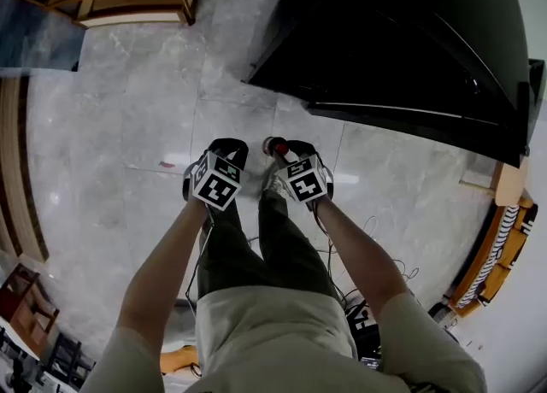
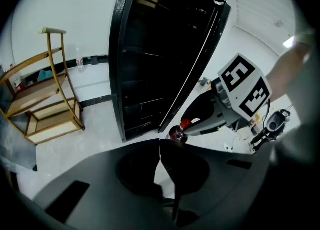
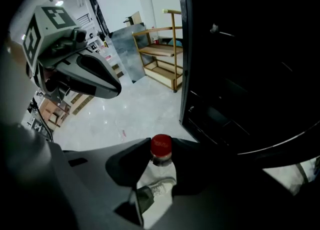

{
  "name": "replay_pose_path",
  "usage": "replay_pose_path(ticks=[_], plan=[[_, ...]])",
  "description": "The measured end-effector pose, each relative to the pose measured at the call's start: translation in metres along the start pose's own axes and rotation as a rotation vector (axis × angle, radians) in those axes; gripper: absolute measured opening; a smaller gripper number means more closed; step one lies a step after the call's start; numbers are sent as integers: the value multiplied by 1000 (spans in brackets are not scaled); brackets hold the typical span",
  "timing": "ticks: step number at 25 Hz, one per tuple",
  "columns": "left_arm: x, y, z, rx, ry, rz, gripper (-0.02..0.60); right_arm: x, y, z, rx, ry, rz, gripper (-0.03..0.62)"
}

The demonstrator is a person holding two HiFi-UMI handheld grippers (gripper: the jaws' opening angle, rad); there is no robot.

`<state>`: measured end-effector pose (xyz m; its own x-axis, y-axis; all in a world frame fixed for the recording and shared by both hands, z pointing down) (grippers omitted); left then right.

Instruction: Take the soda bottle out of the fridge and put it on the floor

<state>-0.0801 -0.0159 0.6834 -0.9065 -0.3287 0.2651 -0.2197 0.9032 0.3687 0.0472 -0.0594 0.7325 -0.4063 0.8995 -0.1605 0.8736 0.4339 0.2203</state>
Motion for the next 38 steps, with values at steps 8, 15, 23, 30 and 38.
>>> replay_pose_path(ticks=[8, 15, 23, 30, 38], plan=[[21, 32, -75, 25, 16, 28, 8, -9, 19, -81, 63, -22, 27, 112], [34, 68, -148, 45, 20, 34, 8, -17, 33, -147, 103, -21, 79, 112], [41, 111, -223, 63, 37, 29, 8, -18, 57, -219, 139, -20, 151, 112], [48, 150, -284, 99, 42, 9, 8, -11, 84, -283, 161, -37, 166, 112], [57, 183, -340, 143, 75, 18, 8, -17, 111, -349, 183, -53, 119, 112]])
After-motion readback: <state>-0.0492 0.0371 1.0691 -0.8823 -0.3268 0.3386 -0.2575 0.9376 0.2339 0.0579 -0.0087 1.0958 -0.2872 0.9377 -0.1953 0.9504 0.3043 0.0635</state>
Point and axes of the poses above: the fingertips, and each gripper's own axes: z backward along the fingers, x to its left, y out of its underside, the point moved 5 cm from there along z, backward along the fingers, and after that the axes turned 8 degrees about x, right-handed, at the moved point
